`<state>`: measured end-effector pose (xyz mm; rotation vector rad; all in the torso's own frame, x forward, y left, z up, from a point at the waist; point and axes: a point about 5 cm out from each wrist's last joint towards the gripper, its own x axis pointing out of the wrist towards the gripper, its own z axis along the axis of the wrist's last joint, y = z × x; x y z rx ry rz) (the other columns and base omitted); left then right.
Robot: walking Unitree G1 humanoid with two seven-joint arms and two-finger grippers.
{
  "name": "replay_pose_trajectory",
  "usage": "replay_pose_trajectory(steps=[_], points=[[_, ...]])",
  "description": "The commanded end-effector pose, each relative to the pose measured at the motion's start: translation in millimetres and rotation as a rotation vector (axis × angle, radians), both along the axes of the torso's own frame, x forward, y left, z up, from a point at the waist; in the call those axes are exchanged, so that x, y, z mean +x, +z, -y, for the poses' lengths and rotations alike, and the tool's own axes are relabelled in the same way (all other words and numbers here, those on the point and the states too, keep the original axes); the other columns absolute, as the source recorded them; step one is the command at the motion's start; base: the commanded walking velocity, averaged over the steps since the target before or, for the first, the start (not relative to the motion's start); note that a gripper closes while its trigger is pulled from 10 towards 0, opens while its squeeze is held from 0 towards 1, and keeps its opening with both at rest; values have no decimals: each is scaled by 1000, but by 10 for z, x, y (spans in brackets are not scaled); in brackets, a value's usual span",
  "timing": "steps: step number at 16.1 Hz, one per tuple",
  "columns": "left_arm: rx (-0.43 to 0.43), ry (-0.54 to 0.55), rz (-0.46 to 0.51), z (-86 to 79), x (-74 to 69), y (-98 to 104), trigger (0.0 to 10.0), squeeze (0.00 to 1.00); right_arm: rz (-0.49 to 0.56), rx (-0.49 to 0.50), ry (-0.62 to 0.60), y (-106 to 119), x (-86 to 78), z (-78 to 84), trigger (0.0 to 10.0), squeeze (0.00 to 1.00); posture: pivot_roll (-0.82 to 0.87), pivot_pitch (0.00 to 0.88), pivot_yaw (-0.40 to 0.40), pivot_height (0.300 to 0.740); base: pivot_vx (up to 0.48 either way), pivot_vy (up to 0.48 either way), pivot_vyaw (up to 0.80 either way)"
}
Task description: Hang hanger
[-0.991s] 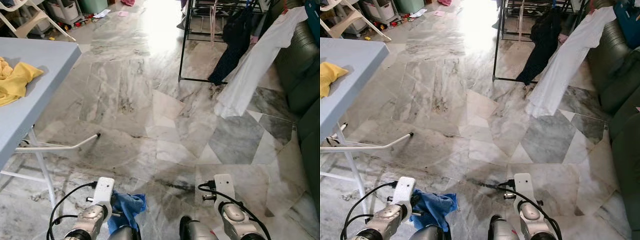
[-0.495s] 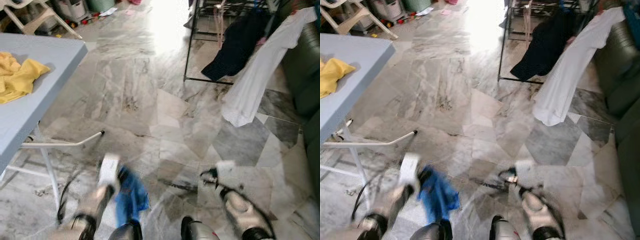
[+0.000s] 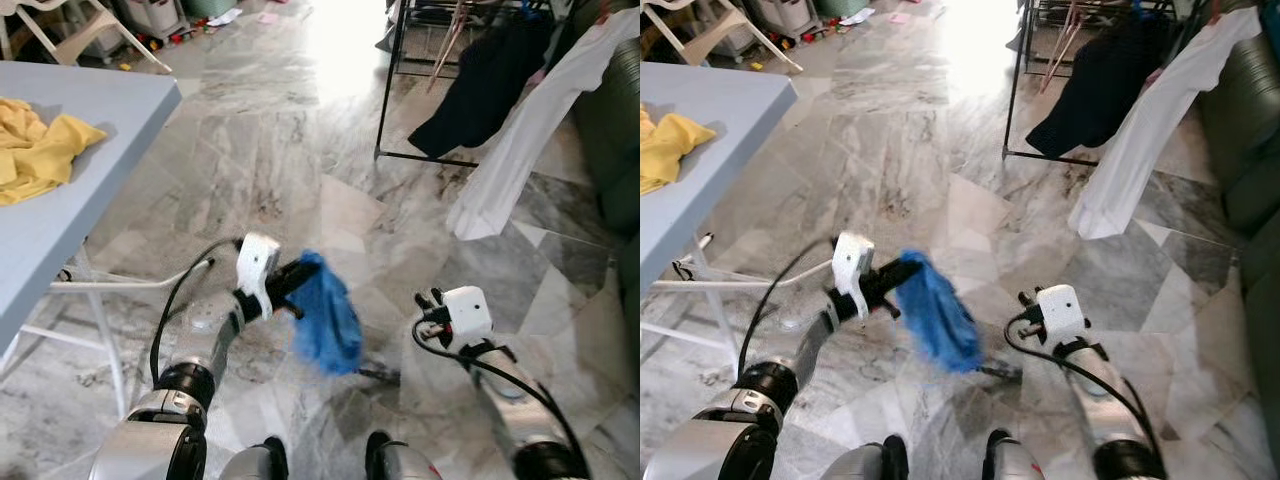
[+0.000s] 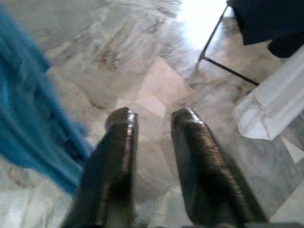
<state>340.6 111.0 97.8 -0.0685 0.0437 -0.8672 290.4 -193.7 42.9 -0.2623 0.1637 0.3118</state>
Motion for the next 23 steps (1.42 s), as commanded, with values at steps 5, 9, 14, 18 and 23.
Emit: replay_pose_trajectory(steps=[5, 9, 14, 18, 23], points=[[-10, -61, 202, 75, 116, 435, 10000, 0, -77, -21, 95, -63, -125, 30, 10000, 1000, -155, 225, 78, 740, 0, 0, 0], [-6, -140, 219, 172, 41, 430, 10000, 0, -128, -6, 210, -72, -192, -97, 10000, 1000, -158, 227, 79, 740, 0, 0, 0], [-58, -195, 246, 264, 11, 556, 10000, 0, -136, 1, 249, -10, -130, -190, 10000, 1000, -152, 228, 76, 740, 0, 0, 0], [-94, -251, 267, 342, -31, 679, 10000, 0, -146, -5, 293, -6, -46, -340, 10000, 1000, -146, 230, 79, 740, 0, 0, 0], [-134, -289, 263, 373, -84, 782, 10000, 0, -100, -89, 276, 96, 159, -383, 157, 0, -144, 230, 81, 740, 0, 0, 0]])
